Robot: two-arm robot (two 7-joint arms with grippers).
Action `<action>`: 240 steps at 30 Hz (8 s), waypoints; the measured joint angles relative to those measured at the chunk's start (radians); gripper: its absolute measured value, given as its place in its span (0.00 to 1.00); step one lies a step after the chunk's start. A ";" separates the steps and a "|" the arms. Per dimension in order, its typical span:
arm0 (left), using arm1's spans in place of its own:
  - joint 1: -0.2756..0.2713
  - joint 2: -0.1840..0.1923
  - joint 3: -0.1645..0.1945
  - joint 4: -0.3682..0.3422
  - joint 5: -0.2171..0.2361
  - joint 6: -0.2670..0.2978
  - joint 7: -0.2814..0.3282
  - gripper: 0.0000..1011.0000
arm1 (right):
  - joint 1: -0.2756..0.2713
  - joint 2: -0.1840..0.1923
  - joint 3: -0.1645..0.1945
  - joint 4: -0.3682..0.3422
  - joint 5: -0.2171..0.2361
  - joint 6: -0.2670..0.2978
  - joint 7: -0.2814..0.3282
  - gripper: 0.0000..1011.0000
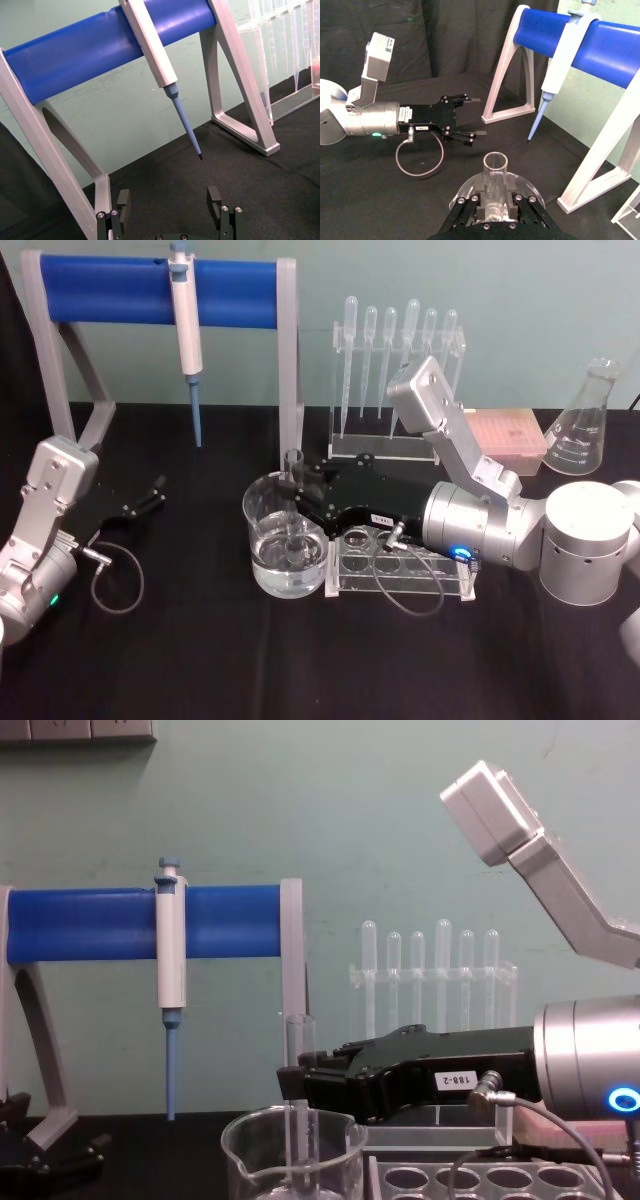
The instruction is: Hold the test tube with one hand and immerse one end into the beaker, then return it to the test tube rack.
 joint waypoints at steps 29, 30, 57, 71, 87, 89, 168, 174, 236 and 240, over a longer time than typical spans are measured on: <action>0.000 0.000 0.000 0.000 0.000 0.000 0.000 0.99 | 0.000 0.000 0.000 0.000 0.000 0.000 0.000 0.23; 0.000 0.000 0.000 0.000 0.000 0.000 0.000 0.99 | 0.000 0.000 0.000 0.000 0.000 0.000 0.000 0.23; 0.000 0.000 0.000 0.000 0.000 0.000 0.000 0.99 | 0.000 0.000 0.000 0.000 0.000 0.000 0.000 0.23; 0.000 0.000 0.000 0.000 0.000 0.000 0.000 0.99 | 0.000 0.000 0.000 0.000 0.000 0.000 0.000 0.23; 0.000 0.000 0.000 0.000 0.000 0.000 0.000 0.99 | 0.000 0.000 0.000 0.000 0.000 0.000 0.000 0.23; 0.000 0.000 0.000 0.000 0.000 0.000 0.000 0.99 | 0.000 0.000 0.000 0.000 0.000 0.000 0.000 0.23; 0.000 0.000 0.000 0.000 0.000 0.000 0.000 0.99 | 0.000 0.000 0.000 0.000 0.000 0.000 0.000 0.23; 0.000 0.000 0.000 0.000 0.000 0.000 0.000 0.99 | 0.000 0.000 0.000 0.000 0.000 0.000 0.000 0.23; 0.000 0.000 0.000 0.000 0.000 0.000 0.000 0.99 | 0.004 0.002 0.025 -0.018 0.019 0.001 0.009 0.23; 0.000 0.000 0.000 0.000 0.000 0.000 0.000 0.99 | 0.011 0.012 0.040 -0.046 0.033 0.009 0.014 0.23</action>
